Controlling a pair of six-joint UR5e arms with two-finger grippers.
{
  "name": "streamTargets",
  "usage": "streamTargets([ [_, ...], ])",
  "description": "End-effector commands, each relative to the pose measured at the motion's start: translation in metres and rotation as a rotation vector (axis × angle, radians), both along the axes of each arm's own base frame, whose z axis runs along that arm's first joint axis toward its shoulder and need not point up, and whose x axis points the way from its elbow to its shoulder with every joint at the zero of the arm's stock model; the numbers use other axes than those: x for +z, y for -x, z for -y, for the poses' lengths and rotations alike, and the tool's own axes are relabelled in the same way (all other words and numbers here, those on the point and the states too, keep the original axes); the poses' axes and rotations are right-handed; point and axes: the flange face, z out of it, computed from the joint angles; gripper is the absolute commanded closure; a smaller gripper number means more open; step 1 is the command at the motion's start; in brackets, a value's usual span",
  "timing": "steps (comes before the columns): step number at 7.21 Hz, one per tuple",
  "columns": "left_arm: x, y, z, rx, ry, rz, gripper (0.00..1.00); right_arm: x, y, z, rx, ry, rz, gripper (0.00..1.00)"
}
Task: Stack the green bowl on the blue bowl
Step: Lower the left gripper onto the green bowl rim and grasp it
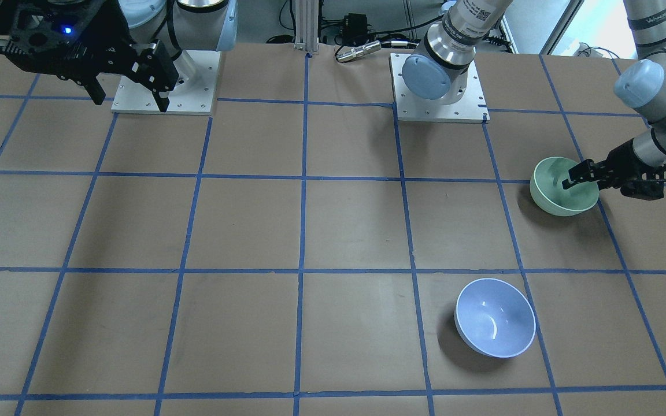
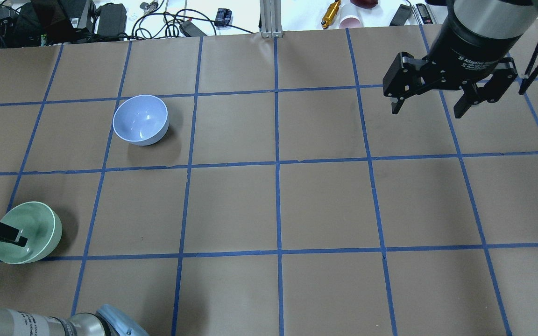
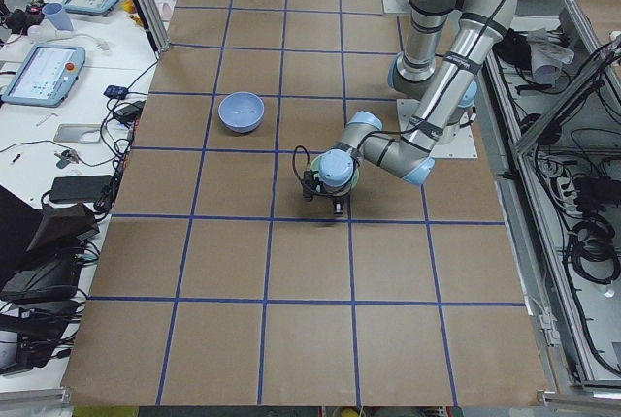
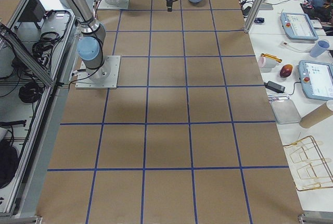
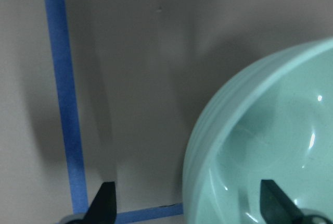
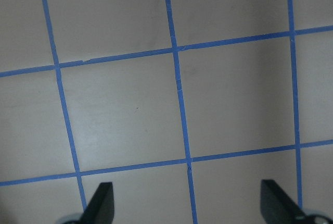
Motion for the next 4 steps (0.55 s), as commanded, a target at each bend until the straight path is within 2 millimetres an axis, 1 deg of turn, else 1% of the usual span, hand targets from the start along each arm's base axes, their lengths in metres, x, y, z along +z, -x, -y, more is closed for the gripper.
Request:
streamTargets([
  [1, 0.0013, -0.0005, 0.0012, 0.000, 0.004, 0.006, 0.93, 0.0007, 0.0000, 0.0002, 0.000, 0.002, 0.000, 0.00],
  [2, 0.0013, -0.0011, 0.0007, 0.001, 0.005, 0.006, 1.00, 0.0007, 0.0000, 0.0002, 0.000, 0.002, 0.000, 0.00],
  [4, 0.0035, -0.0025, 0.0025, 0.001, 0.008, 0.011, 1.00, 0.0007, 0.0000, 0.0002, 0.000, 0.002, 0.000, 0.00],
])
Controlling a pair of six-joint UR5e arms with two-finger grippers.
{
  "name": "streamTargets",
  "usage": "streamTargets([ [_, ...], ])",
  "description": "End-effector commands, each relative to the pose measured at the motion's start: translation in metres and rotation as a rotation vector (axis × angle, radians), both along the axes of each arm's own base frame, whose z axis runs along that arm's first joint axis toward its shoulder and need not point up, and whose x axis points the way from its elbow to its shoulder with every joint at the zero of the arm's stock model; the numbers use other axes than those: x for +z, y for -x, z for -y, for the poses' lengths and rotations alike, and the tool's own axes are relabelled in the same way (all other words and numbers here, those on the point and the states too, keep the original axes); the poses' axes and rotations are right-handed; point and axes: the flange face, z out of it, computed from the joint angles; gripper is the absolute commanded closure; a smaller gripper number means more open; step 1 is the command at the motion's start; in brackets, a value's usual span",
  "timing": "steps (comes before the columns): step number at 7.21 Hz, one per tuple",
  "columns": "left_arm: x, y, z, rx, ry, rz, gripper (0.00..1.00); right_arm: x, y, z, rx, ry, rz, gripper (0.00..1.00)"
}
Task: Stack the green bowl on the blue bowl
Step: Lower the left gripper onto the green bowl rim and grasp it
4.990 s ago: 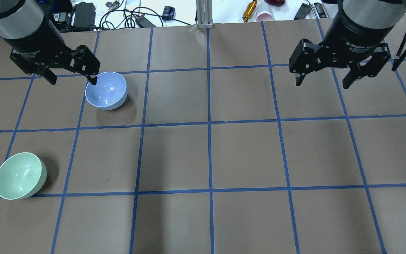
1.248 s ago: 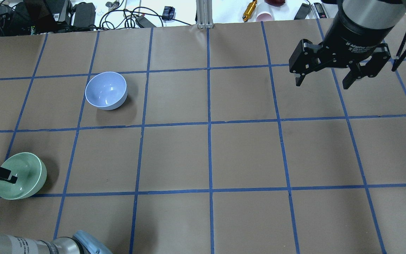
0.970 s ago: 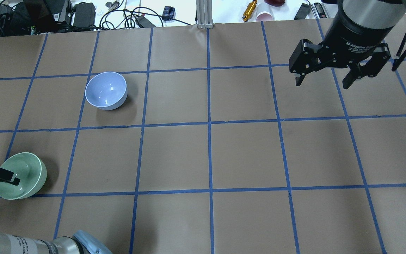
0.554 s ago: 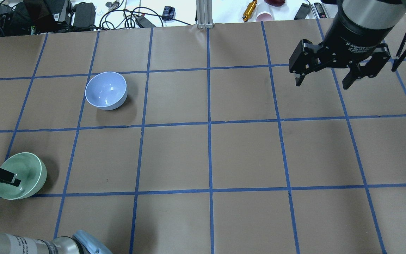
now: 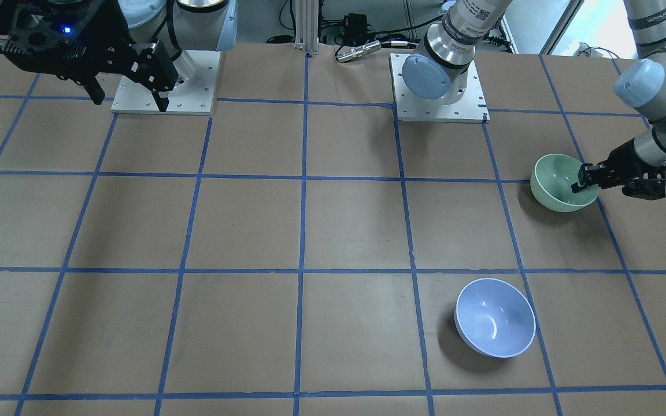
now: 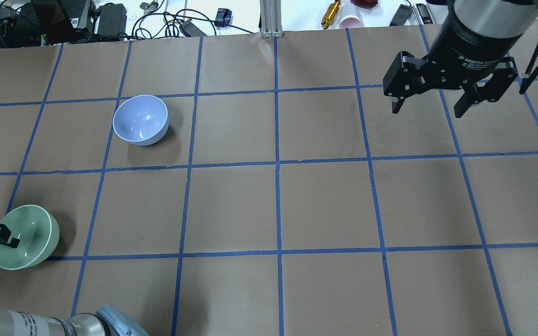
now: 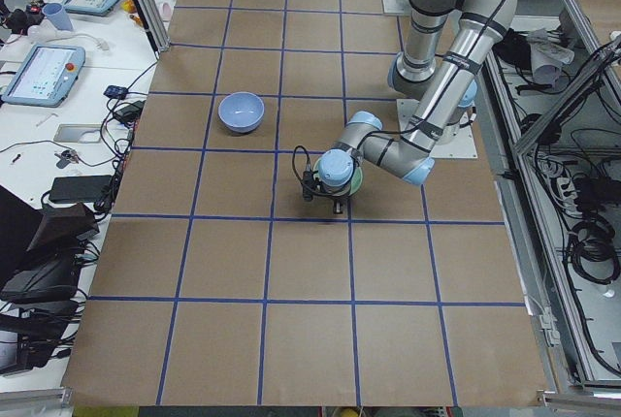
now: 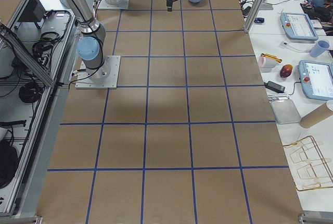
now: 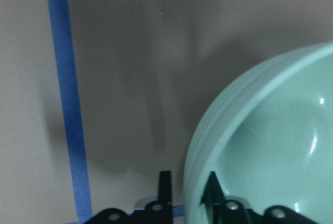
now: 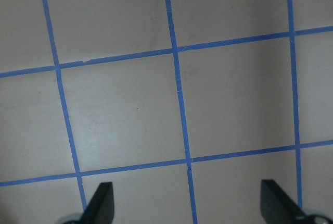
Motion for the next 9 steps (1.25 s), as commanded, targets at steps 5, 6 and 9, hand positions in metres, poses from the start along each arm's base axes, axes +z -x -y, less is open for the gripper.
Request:
streamTargets([
  [5, 0.048, -0.011, 0.025, 0.022, 0.088, -0.017, 1.00, -0.001, 0.000, 0.000, 0.000, -0.003, 0.000, 0.00],
  [6, 0.052, -0.012, 0.028, 0.027, 0.095, -0.024, 1.00, 0.000, 0.000, 0.000, 0.000, 0.000, 0.000, 0.00],
  [9, 0.120, 0.012, 0.072, 0.036, 0.071, -0.061, 1.00, 0.000, 0.000, 0.000, 0.000, 0.000, 0.002, 0.00],
])
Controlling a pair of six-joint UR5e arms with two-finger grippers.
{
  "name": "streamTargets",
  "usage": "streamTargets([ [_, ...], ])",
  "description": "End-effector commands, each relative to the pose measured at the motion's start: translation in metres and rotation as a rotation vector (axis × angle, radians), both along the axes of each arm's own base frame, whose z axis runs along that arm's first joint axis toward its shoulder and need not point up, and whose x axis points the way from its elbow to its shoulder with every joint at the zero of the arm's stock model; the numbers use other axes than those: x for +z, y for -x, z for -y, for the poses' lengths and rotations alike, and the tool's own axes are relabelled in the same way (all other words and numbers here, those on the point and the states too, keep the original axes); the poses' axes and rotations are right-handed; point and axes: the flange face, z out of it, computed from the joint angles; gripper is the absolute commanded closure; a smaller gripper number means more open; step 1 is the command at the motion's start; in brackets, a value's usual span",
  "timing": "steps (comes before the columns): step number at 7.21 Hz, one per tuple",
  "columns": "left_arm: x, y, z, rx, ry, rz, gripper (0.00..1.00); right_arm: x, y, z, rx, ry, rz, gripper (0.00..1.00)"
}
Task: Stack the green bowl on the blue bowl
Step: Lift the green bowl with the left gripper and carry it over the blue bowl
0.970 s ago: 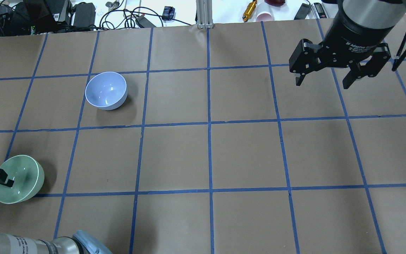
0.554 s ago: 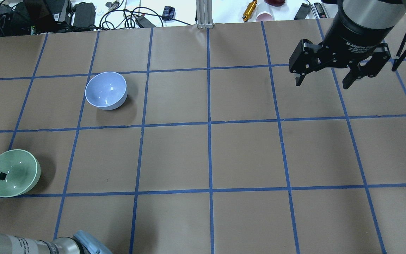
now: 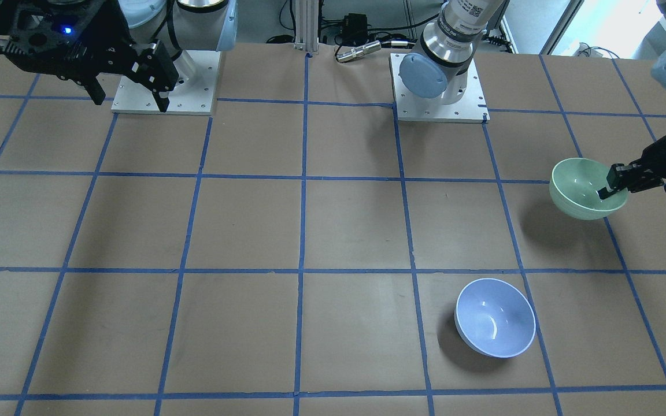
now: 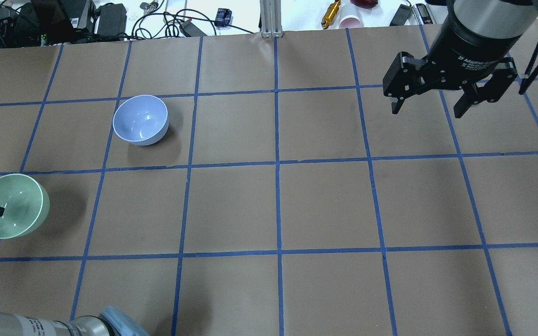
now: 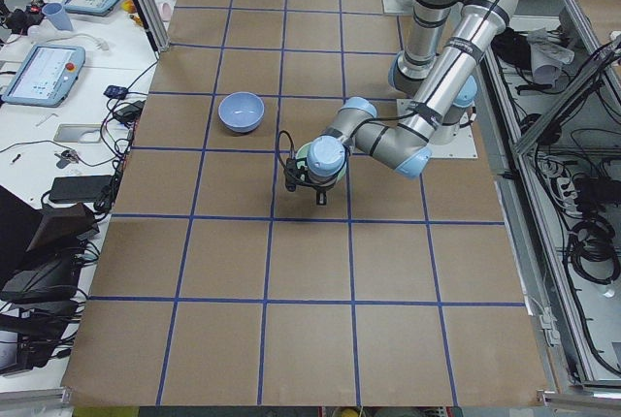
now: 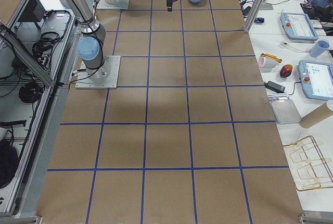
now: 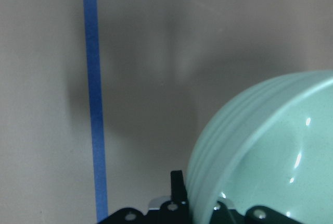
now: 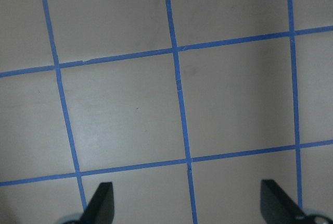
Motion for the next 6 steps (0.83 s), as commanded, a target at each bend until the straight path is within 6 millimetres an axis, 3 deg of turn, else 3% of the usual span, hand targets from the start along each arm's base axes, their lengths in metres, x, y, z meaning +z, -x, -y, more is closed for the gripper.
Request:
streamTargets([
  [1, 0.061, 0.030, 0.041, 0.012, -0.055, -0.030, 1.00, 0.000, 0.000, 0.000, 0.000, 0.000, 0.000, 0.00],
  [2, 0.068, 0.056, 0.067, 0.060, -0.089, -0.025, 1.00, 0.001, 0.000, 0.000, 0.000, 0.001, 0.000, 0.00],
  [4, 0.072, 0.135, 0.118, 0.154, -0.134, 0.012, 1.00, 0.000, 0.000, 0.000, 0.000, 0.000, 0.000, 0.00],
  [5, 0.068, 0.155, 0.137, 0.178, -0.147, 0.024, 1.00, 0.000, 0.000, 0.000, 0.000, 0.000, 0.000, 0.00],
  [6, 0.060, 0.160, 0.155, 0.196, -0.135, 0.039, 1.00, 0.001, 0.000, 0.000, 0.000, 0.001, 0.000, 0.00],
])
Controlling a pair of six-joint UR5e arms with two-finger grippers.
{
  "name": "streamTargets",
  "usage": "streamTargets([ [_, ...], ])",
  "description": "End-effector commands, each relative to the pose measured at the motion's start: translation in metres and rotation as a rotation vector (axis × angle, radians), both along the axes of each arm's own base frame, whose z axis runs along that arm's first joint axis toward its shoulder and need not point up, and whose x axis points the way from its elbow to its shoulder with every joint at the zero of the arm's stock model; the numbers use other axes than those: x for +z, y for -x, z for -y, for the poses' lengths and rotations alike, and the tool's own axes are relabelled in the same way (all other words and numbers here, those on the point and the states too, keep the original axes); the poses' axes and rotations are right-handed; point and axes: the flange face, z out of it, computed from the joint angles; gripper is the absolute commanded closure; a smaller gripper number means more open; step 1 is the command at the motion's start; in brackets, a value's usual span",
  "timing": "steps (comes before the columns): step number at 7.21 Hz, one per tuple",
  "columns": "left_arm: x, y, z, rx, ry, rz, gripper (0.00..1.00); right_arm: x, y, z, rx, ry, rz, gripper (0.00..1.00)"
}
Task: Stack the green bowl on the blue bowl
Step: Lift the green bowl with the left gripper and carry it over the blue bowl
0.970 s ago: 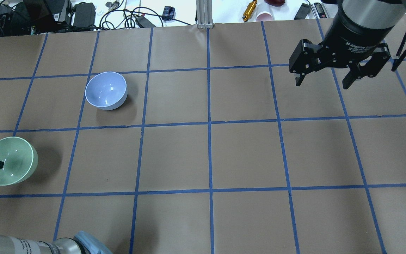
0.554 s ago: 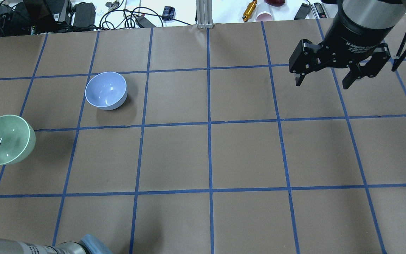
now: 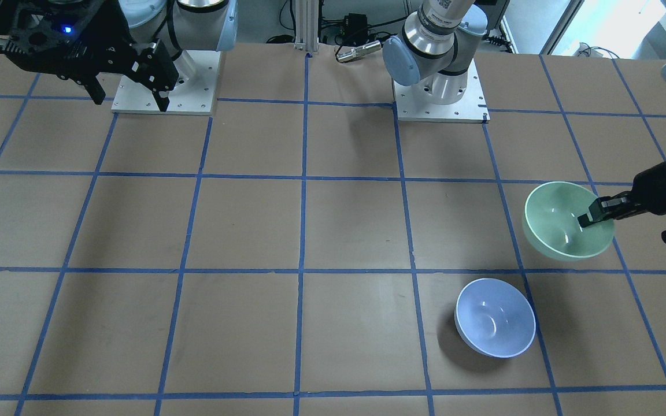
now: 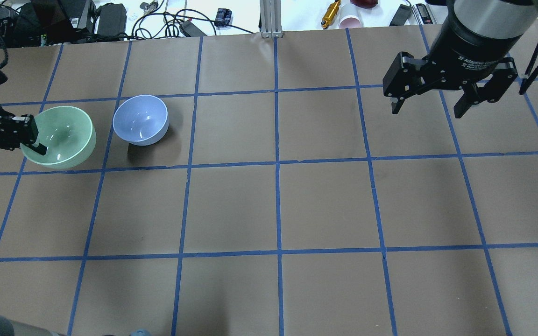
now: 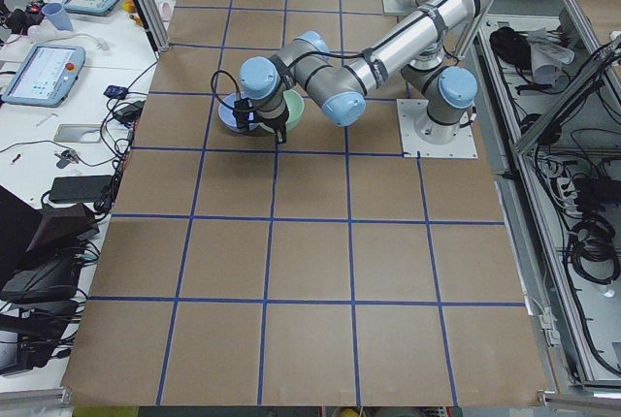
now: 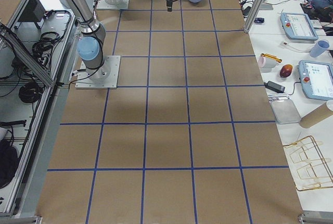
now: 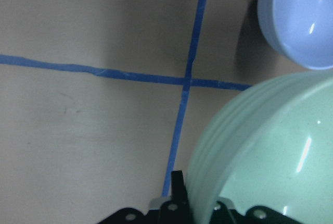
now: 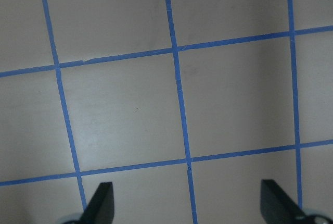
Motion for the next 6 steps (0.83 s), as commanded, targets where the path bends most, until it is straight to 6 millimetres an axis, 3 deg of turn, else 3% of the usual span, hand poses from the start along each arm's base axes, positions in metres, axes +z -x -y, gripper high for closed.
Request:
streamTargets([
  [1, -0.018, 0.025, 0.037, 0.019, -0.013, 0.016, 1.00, 0.000, 0.001, 0.000, -0.002, -0.002, 0.000, 0.00],
  [3, -0.032, 0.047, 0.073, 0.016, 0.017, 0.043, 1.00, 0.000, 0.000, 0.000, 0.000, -0.002, 0.000, 0.00],
  [4, -0.025, 0.071, 0.091, 0.031, 0.027, 0.057, 1.00, 0.000, 0.000, 0.000, 0.000, 0.001, 0.000, 0.00],
  [6, -0.042, 0.073, 0.113, 0.029, 0.046, 0.064, 1.00, 0.000, 0.000, 0.000, 0.000, 0.000, 0.000, 0.00],
])
